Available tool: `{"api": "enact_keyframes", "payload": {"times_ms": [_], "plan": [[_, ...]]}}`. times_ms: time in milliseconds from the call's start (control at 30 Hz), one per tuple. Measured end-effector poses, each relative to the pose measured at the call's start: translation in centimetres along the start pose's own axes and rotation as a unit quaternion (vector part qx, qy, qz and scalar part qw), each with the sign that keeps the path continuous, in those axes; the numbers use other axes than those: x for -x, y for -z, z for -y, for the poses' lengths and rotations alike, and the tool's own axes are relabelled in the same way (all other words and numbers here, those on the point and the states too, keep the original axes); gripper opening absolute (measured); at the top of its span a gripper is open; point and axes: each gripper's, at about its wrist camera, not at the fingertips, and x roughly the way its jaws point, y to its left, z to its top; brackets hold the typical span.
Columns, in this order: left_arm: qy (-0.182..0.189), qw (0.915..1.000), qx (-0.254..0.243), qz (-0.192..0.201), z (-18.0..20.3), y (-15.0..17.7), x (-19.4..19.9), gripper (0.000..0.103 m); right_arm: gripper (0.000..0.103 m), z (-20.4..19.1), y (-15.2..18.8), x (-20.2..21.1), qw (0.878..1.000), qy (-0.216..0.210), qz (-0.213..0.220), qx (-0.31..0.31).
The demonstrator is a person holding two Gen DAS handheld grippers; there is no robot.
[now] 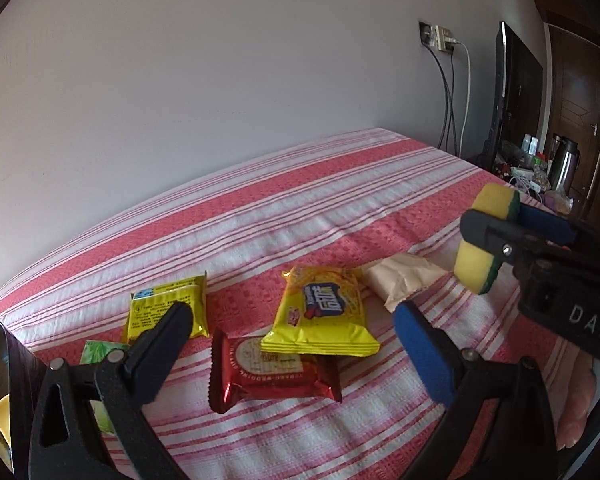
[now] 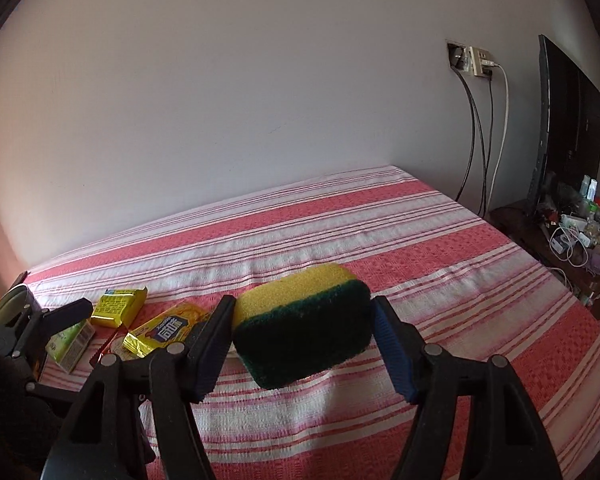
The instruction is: Organize objects
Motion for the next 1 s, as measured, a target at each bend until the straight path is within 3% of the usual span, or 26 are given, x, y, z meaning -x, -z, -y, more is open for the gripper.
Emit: {"api": "enact_keyframes", "payload": {"times_ms": [100,333,433,1000], "plan": [[0.003,0.9996,0.001,-0.027,-0.1,0.1,-1.3,0.093,0.069,0.2,0.1,0.4,1.0,0.0,0.013,-0.007],[0.006,0.9984,-0.026,-0.049,1.3,0.0,-2.3,0.087,0.069,-1.7,0.0,0.0,1.0,0.003,0.014,0.015],[0.013,0.9979,-0.027,-0.058,1.3,0.0,-2.6,0.065,0.069,-1.9,0.1,-0.3,1.0,0.008,0.008,0.02],[0.002,0.9999,-0.01,0.013,0.5,-0.2,0.1,0.056,0.069,-2.7,0.3,0.0,0.999,0.038,0.013,0.031]]}}
